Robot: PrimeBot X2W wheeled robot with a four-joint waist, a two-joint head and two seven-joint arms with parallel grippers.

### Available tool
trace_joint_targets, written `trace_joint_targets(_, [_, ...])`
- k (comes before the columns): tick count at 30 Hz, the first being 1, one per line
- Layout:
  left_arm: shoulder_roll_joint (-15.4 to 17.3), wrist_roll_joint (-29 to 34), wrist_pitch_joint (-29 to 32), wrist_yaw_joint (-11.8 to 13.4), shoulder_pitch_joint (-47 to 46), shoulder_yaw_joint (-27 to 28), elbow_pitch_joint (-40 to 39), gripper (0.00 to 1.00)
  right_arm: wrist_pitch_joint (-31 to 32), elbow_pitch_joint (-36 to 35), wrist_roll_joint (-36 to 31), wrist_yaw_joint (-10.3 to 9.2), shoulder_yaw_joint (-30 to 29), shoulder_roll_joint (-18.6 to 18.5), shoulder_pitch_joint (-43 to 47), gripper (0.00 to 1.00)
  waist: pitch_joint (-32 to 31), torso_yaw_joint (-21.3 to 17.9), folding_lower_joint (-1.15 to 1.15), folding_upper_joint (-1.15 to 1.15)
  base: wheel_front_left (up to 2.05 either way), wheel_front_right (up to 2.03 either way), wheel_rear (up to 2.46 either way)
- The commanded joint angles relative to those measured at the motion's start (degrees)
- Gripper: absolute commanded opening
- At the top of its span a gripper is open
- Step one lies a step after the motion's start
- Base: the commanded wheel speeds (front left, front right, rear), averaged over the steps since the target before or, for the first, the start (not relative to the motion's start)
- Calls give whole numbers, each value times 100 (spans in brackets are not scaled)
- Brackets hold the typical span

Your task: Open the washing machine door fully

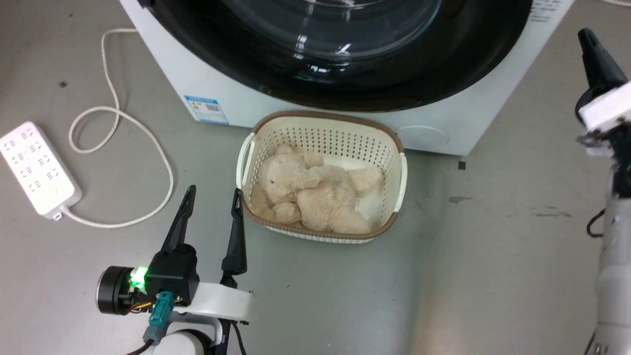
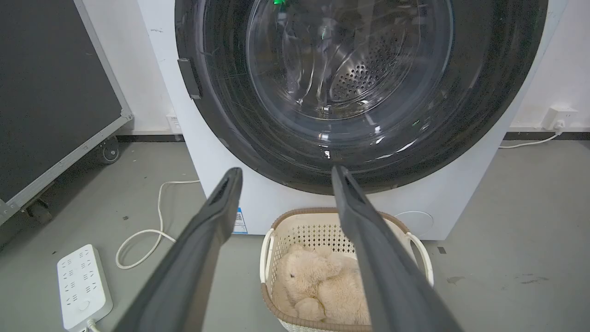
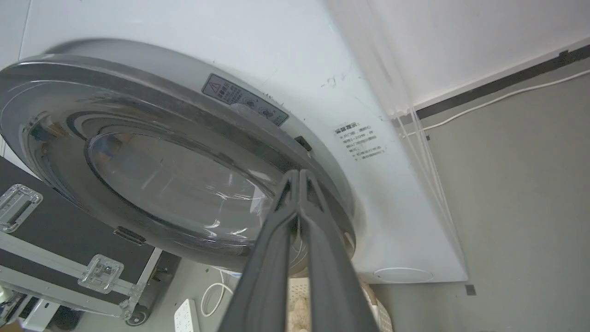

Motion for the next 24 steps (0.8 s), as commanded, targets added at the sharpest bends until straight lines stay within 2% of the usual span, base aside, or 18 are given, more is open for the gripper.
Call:
trace_joint_targets(1, [3,-51,-61,41,-93,-36,-41,100,131,155,139,4,-107,-59,-266,0,72,55,0,0,0,0,0])
trace_joint_targets(24, [2,-147,-336,289,-381,-299,-214,100,1733,2107,546,4,-1361,-381,-2483,0,699,440,0,0,0,0,0])
